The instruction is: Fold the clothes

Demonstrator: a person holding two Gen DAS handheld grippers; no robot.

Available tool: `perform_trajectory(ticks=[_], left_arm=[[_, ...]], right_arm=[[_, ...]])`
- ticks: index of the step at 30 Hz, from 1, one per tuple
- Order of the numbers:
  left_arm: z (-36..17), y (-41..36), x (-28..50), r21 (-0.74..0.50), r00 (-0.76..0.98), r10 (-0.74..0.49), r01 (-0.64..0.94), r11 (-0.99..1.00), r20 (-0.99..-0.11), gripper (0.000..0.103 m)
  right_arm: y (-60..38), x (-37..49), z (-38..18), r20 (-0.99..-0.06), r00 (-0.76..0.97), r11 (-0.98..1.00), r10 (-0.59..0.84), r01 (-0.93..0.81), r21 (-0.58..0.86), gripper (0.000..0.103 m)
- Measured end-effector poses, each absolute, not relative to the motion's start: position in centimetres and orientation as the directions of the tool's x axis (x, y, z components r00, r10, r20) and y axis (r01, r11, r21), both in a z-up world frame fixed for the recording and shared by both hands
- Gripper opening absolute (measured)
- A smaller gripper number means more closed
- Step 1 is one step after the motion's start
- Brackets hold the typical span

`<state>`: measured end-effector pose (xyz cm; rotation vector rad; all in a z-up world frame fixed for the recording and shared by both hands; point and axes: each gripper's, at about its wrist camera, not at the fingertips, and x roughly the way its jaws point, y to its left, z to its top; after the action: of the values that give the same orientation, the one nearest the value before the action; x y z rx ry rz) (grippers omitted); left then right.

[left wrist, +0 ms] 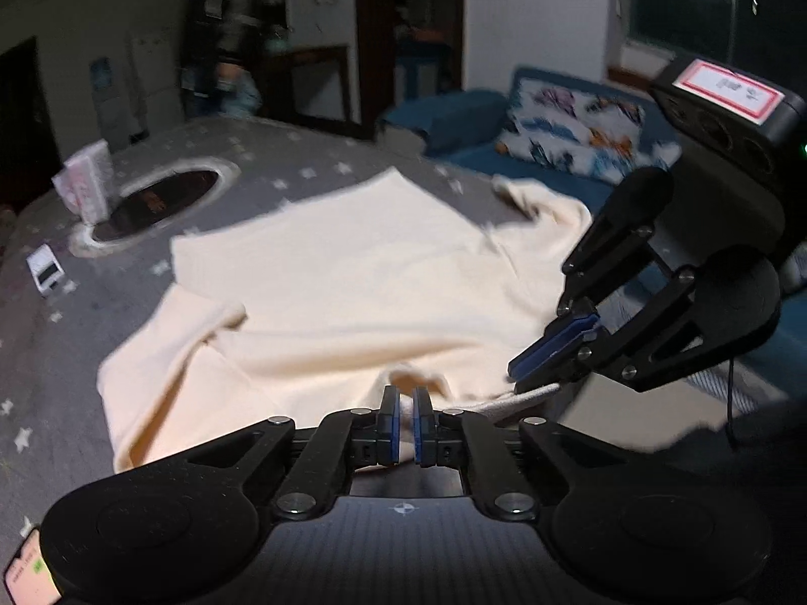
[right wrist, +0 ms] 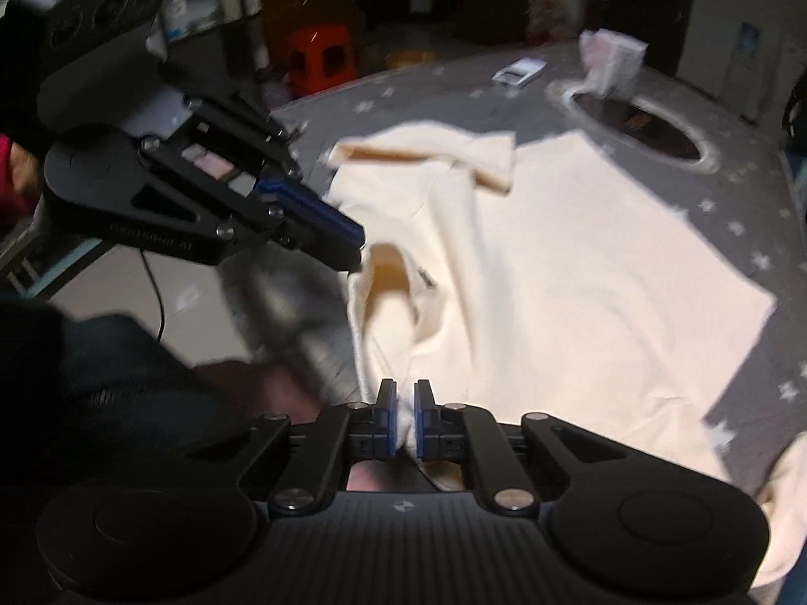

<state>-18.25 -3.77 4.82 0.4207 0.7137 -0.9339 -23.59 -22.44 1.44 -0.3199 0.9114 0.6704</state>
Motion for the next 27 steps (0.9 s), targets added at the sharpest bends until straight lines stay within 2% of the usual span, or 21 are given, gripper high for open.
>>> perform_trajectory(ticks=[4,8,12,14,15,18,23,27], left_arm=[[4.4,-3.6,-18.4,0.027,0.347,-0.562,0.866,0.499,-0.751,0.006],[6.1,-3.3,-18.1,0.056,0.407,-0.586,0.85,0.524,-0.701,0.009],[5.8,-4.8,-17.2,0.08,0.436,-0.586,0.842,0.534,-0.683,0.035],[4.9,-5.8,-17.0,0.114,0.441,-0.566,0.846,0.52,-0.697,0.037],[4.4,-6.3,-17.0,0.125,0.439,-0.557,0.85,0.512,-0.705,0.037],[3.6,-6.6,-16.9,0.15,0.451,-0.532,0.844,0.514,-0.717,0.007],[4.9,-4.0,-17.9,0.128,0.472,-0.55,0.826,0.549,-0.689,0.003],[4.7,-2.3,-18.9,0.126,0.464,-0.521,0.821,0.557,-0.716,0.003]], right_arm=[[-22.5,-23.4,1.2,-0.811,0.413,0.744,0.414,-0.667,0.04,0.01],[-22.9,-22.8,1.7,-0.8,0.422,0.748,0.428,-0.662,0.051,0.013],[-22.7,-22.2,1.8,-0.79,0.441,0.75,0.425,-0.66,0.035,0.014],[-22.6,-21.9,1.9,-0.785,0.451,0.751,0.424,-0.659,0.027,0.017],[-22.5,-21.7,1.9,-0.783,0.456,0.752,0.424,-0.659,0.023,0.018],[-22.4,-21.3,2.0,-0.776,0.469,0.754,0.422,-0.657,0.012,0.024],[-22.9,-20.6,2.4,-0.766,0.485,0.766,0.422,-0.643,0.015,0.03],[-23.2,-19.5,2.5,-0.756,0.501,0.784,0.422,-0.62,0.027,0.03]])
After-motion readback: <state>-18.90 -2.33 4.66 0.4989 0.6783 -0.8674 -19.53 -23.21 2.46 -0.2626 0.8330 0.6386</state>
